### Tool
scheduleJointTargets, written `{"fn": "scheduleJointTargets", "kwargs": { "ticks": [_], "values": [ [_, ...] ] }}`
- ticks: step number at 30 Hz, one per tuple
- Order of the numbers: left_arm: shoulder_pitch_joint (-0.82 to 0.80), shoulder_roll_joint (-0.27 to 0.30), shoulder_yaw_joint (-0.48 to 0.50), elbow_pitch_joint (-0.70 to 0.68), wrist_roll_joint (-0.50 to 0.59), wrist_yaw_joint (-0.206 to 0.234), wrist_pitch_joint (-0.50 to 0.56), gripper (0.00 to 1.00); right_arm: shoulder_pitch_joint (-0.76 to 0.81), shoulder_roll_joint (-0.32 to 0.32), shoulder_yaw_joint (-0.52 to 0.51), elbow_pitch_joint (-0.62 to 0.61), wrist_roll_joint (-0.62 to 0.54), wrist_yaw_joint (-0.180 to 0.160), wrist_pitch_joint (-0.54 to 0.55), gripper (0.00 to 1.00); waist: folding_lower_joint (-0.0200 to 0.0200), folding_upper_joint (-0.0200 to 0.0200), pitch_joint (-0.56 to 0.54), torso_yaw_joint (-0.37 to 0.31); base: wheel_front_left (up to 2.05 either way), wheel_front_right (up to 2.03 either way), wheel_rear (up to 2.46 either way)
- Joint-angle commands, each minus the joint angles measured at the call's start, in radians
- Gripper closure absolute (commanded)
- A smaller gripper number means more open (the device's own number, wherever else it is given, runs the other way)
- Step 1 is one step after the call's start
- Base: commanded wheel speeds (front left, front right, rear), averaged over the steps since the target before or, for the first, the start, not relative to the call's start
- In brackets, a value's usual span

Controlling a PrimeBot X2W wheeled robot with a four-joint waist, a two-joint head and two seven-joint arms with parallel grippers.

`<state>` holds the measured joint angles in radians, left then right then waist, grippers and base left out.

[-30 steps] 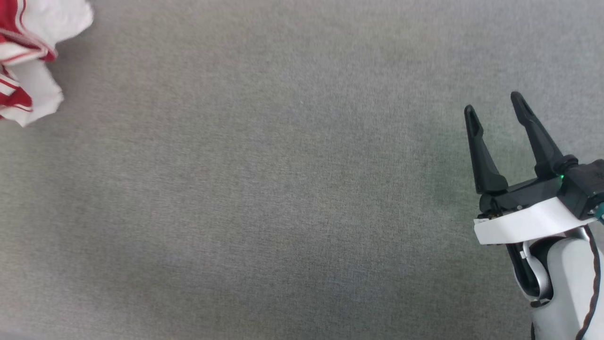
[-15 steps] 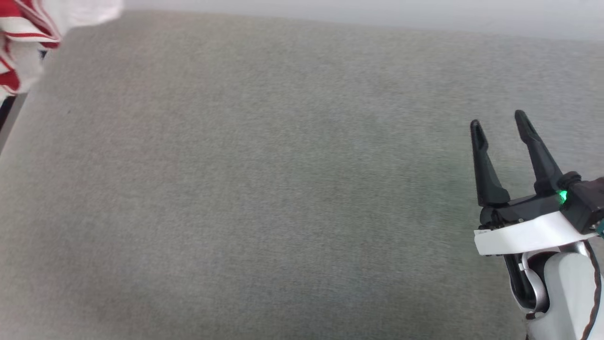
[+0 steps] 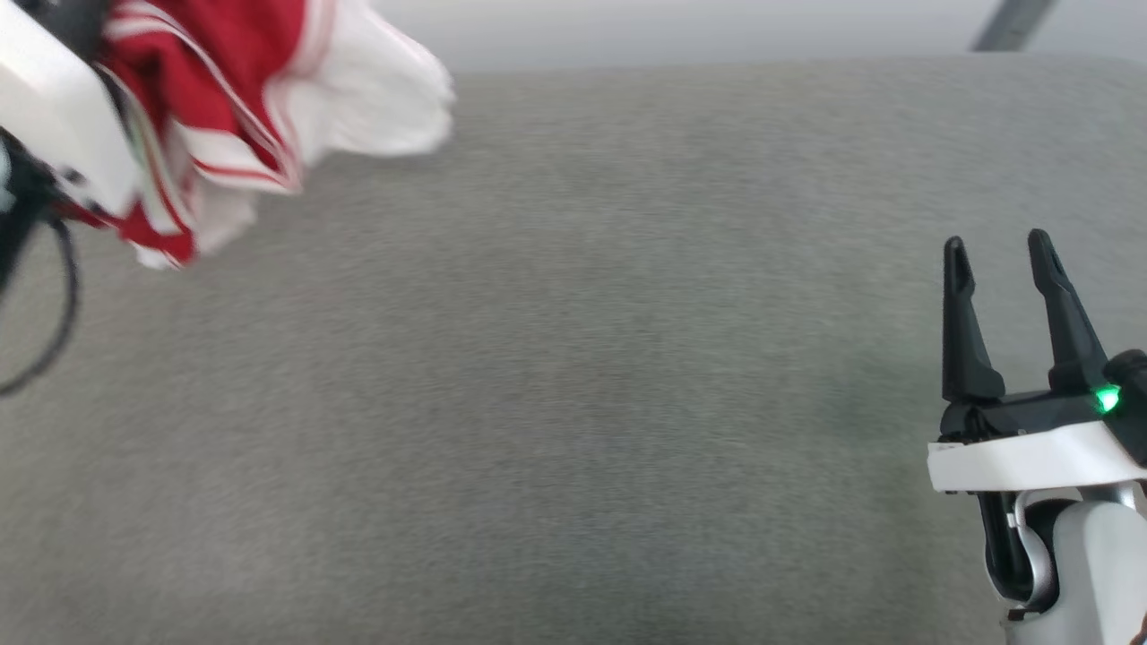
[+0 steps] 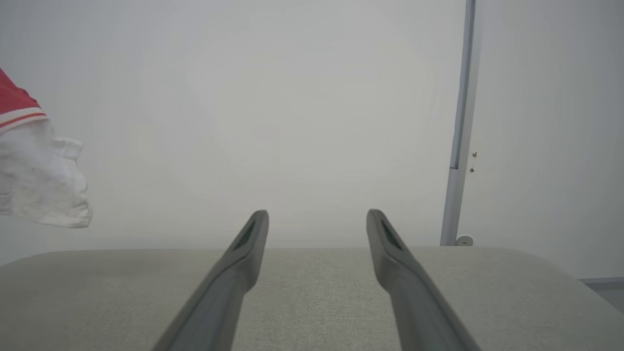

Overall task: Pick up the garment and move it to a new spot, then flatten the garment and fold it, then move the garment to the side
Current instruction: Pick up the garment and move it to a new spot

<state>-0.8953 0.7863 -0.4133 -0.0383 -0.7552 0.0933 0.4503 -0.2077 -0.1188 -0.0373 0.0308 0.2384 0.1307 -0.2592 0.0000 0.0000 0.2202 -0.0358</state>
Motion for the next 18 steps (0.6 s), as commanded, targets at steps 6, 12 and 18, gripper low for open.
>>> {"fn": "scheduleJointTargets", "kwargs": {
  "ticks": [6,12,18],
  "values": [
    [0.069,-0.009,-0.057,-0.220,-0.013,0.069,0.114,1.00,0.024,0.030,-0.032,-0.017,-0.001,0.000,-0.007,0.00,0.0000,0.0000,0.022,-0.120,0.00,0.00,0.00],
    [0.120,-0.025,-0.132,-0.301,-0.001,0.100,0.185,1.00,0.033,0.048,-0.032,-0.023,0.005,0.000,-0.007,0.00,0.0000,0.0000,0.040,-0.170,0.00,0.00,0.00],
    [0.198,-0.062,-0.231,-0.259,-0.010,0.091,0.229,1.00,0.039,0.063,-0.009,-0.010,0.016,0.000,-0.007,0.00,0.0000,0.0000,0.056,-0.198,0.00,0.00,0.00]
  ]
}}
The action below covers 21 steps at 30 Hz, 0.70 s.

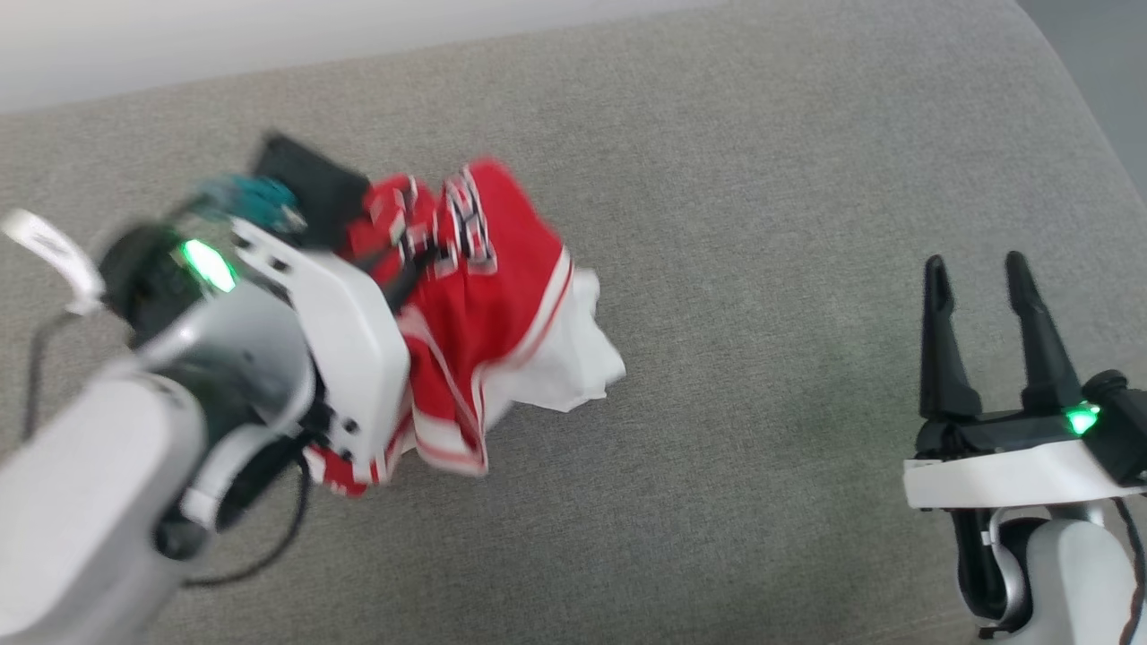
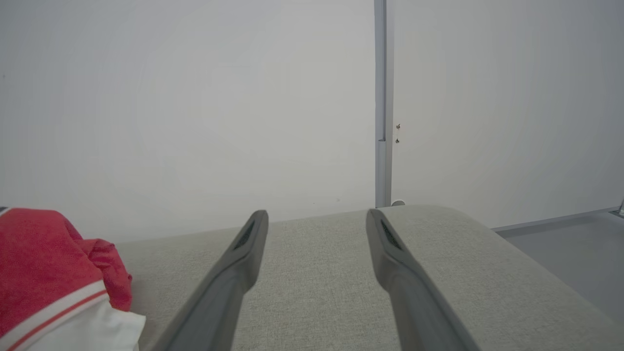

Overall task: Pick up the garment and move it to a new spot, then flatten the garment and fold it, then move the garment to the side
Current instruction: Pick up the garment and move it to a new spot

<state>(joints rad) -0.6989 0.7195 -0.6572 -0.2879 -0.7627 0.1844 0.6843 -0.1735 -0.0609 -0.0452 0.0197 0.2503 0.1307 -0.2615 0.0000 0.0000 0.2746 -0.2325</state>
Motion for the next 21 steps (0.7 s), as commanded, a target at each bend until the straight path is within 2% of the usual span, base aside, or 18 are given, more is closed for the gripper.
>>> {"fn": "scheduleJointTargets", "kwargs": {
  "ticks": [1,7,12,13,14,16,17,19,21],
  "values": [
    [0.014,-0.006,-0.004,0.009,-0.011,-0.004,0.001,1.00,0.004,0.007,0.004,0.003,0.005,0.000,-0.005,0.00,0.0000,0.0000,0.004,-0.004,0.00,0.00,0.00],
    [0.056,-0.049,-0.090,0.175,-0.022,-0.072,0.004,1.00,-0.011,0.010,0.030,0.014,0.016,0.000,-0.005,0.00,0.0000,0.0000,0.013,-0.011,0.00,0.00,0.00],
    [0.072,-0.092,-0.130,0.338,-0.038,-0.108,0.009,1.00,-0.017,0.010,0.053,0.028,0.029,0.000,-0.005,0.00,0.0000,0.0000,0.011,-0.009,0.00,0.00,0.00],
    [0.071,-0.098,-0.138,0.368,-0.038,-0.118,0.010,0.98,-0.017,0.010,0.056,0.030,0.031,0.000,-0.005,0.00,0.0000,0.0000,0.009,-0.008,0.00,0.00,0.00],
    [0.069,-0.107,-0.145,0.395,-0.039,-0.125,0.009,0.91,-0.016,0.010,0.057,0.033,0.033,0.000,-0.005,0.00,0.0000,0.0000,0.006,-0.006,0.00,0.00,0.00],
    [0.063,-0.124,-0.160,0.447,-0.040,-0.141,0.008,0.85,-0.014,0.010,0.061,0.037,0.035,0.000,-0.005,0.00,0.0000,0.0000,0.001,0.000,0.00,0.00,0.00],
    [0.057,-0.133,-0.167,0.469,-0.035,-0.150,0.005,0.80,-0.012,0.010,0.061,0.037,0.034,0.000,-0.005,0.00,0.0000,0.0000,-0.001,0.003,0.00,0.00,0.00],
    [0.047,-0.151,-0.179,0.509,-0.034,-0.166,0.002,0.54,-0.008,0.010,0.062,0.039,0.032,0.000,-0.005,0.00,0.0000,0.0000,-0.006,0.010,0.00,0.00,0.00],
    [0.035,-0.168,-0.178,0.536,-0.037,-0.180,-0.012,0.00,-0.006,0.010,0.063,0.040,0.029,0.000,-0.005,0.00,0.0000,0.0000,-0.013,0.017,0.00,0.00,0.00]
  ]
}}
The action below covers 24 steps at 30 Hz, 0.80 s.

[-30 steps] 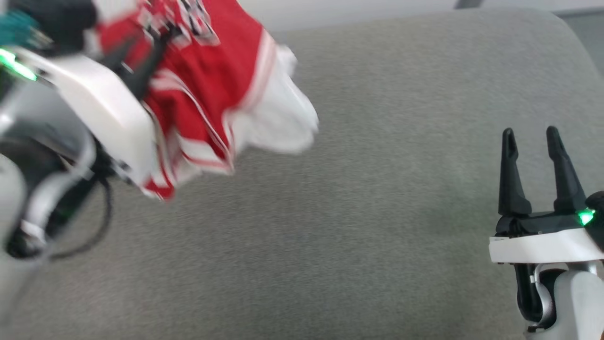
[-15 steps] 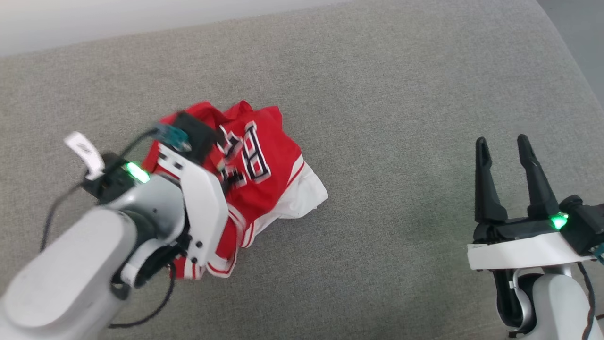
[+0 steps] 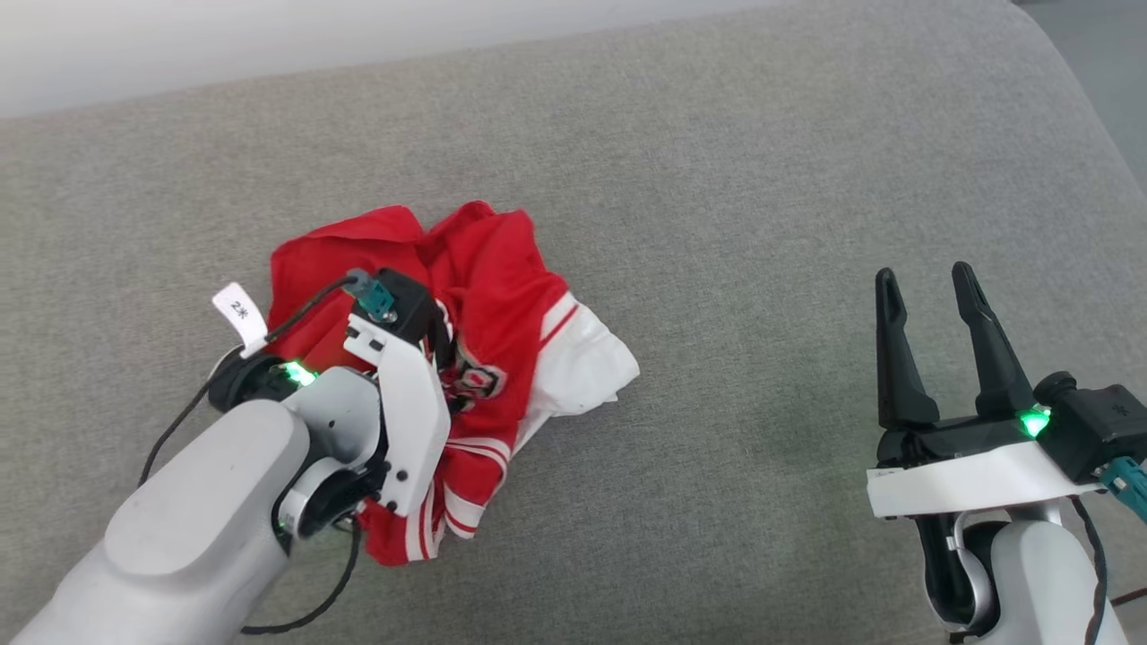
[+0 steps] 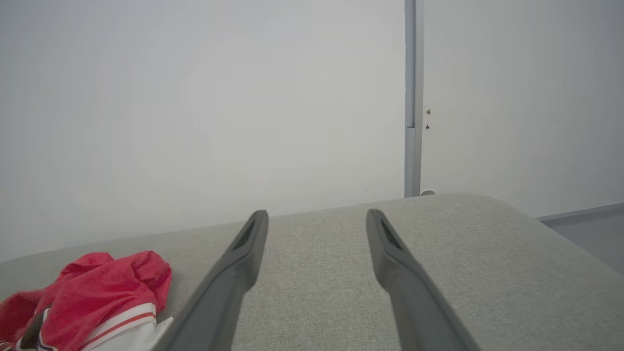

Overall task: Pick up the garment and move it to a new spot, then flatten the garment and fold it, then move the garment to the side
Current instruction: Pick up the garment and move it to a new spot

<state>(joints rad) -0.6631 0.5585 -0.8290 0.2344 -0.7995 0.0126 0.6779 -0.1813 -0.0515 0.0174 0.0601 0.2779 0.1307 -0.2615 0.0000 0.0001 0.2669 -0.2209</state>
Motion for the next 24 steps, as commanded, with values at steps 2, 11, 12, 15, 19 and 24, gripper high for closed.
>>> {"fn": "scheduleJointTargets", "kwargs": {
  "ticks": [2,11,12,15,19,24],
  "values": [
    [-0.011,-0.021,0.015,0.025,-0.025,-0.018,-0.028,0.00,0.004,0.001,0.001,0.001,-0.003,0.000,-0.005,0.00,0.0000,-0.0001,-0.014,0.013,0.00,0.00,0.00],
    [0.010,0.029,0.114,-0.031,-0.042,-0.047,-0.217,0.00,0.031,-0.007,-0.004,0.000,-0.024,0.000,-0.005,0.00,0.0000,-0.0001,-0.073,0.074,0.00,0.00,0.00],
    [0.019,0.038,0.127,-0.040,-0.035,-0.044,-0.248,0.00,0.035,-0.009,-0.003,0.000,-0.024,0.000,-0.005,0.00,0.0000,-0.0001,-0.078,0.081,0.00,0.00,0.00],
    [0.063,0.063,0.162,-0.063,-0.030,-0.036,-0.345,0.00,0.047,-0.018,-0.005,0.001,-0.025,0.000,-0.005,0.00,0.0000,-0.0001,-0.096,0.098,0.00,0.00,0.00],
    [0.118,0.086,0.203,-0.078,-0.029,-0.018,-0.450,0.00,0.052,-0.027,-0.009,0.001,-0.025,0.000,-0.005,0.00,0.0000,-0.0001,-0.112,0.114,0.00,0.00,0.00],
    [0.223,0.111,0.258,-0.110,0.001,0.015,-0.643,0.00,0.076,-0.041,-0.018,0.000,-0.030,0.000,-0.005,0.00,0.0000,-0.0001,-0.143,0.137,0.00,0.00,0.00]
  ]
}}
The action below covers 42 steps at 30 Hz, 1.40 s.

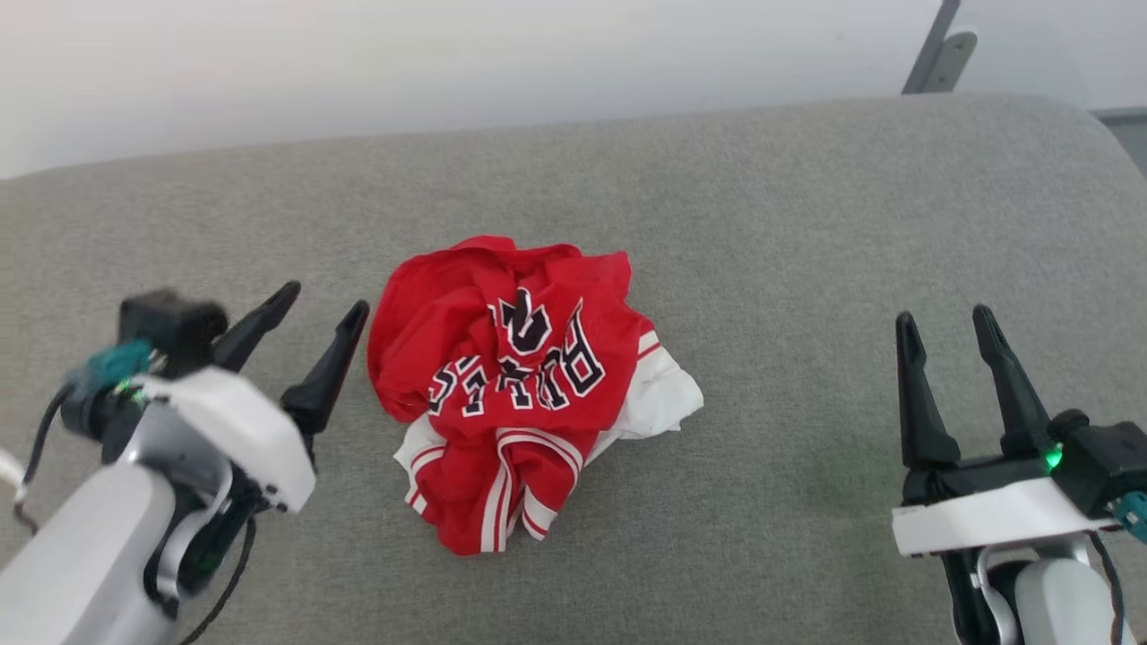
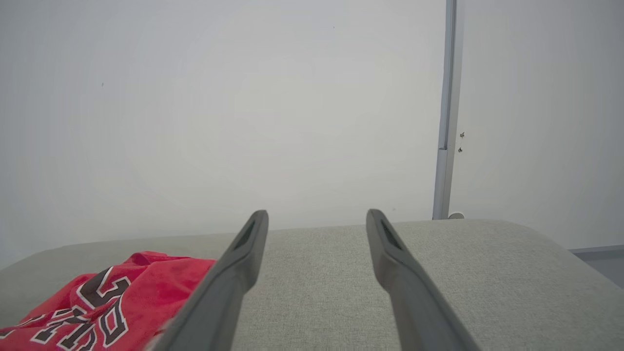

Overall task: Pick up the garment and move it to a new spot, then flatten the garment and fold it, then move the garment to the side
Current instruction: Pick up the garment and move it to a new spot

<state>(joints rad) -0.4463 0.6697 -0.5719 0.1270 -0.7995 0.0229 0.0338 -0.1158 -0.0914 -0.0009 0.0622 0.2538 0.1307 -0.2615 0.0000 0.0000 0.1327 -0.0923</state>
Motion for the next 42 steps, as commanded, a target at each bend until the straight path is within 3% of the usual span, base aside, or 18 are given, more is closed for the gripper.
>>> {"fn": "scheduleJointTargets", "kwargs": {
  "ticks": [1,3,9,17,22,30,37,42],
  "values": [
    [0.029,0.003,0.014,0.000,0.001,0.013,-0.033,0.00,0.013,-0.005,-0.002,-0.001,-0.009,0.000,-0.005,0.00,0.0000,0.0000,-0.015,0.013,0.00,0.00,0.00],
    [0.069,0.010,0.031,-0.010,0.011,0.007,-0.113,0.00,0.023,-0.013,-0.003,0.005,-0.012,0.000,-0.005,0.00,0.0000,0.0000,-0.026,0.022,0.00,0.00,0.00],
    [0.189,0.011,0.091,0.002,0.001,0.050,-0.254,0.00,0.050,-0.036,-0.010,0.010,-0.021,0.000,-0.005,0.00,0.0000,0.0000,-0.061,0.043,0.00,0.00,0.00],
    [0.339,-0.004,0.191,-0.042,0.029,0.086,-0.300,0.00,0.082,-0.052,-0.016,0.026,-0.012,0.000,-0.005,0.00,0.0000,0.0000,-0.106,0.063,0.00,0.00,0.00],
    [0.430,-0.061,0.323,-0.090,0.081,0.083,-0.300,0.00,0.102,-0.063,-0.015,0.044,-0.006,0.000,-0.005,0.00,0.0000,0.0000,-0.125,0.070,0.00,0.00,0.00],
    [0.568,-0.178,0.514,-0.122,0.182,0.006,-0.300,0.00,0.128,-0.072,-0.024,0.063,0.003,0.000,-0.005,0.00,0.0000,0.0000,-0.142,0.078,0.00,0.00,0.00],
    [0.639,-0.287,0.652,-0.133,0.294,-0.097,-0.300,0.00,0.150,-0.069,-0.041,0.068,0.008,0.000,-0.005,0.00,0.0000,0.0000,-0.153,0.085,0.00,0.00,0.00],
    [0.660,-0.350,0.705,-0.126,0.327,-0.136,-0.300,0.00,0.161,-0.062,-0.051,0.071,0.009,0.000,-0.005,0.00,0.0000,0.0000,-0.157,0.093,0.00,0.00,0.00]
  ]
}}
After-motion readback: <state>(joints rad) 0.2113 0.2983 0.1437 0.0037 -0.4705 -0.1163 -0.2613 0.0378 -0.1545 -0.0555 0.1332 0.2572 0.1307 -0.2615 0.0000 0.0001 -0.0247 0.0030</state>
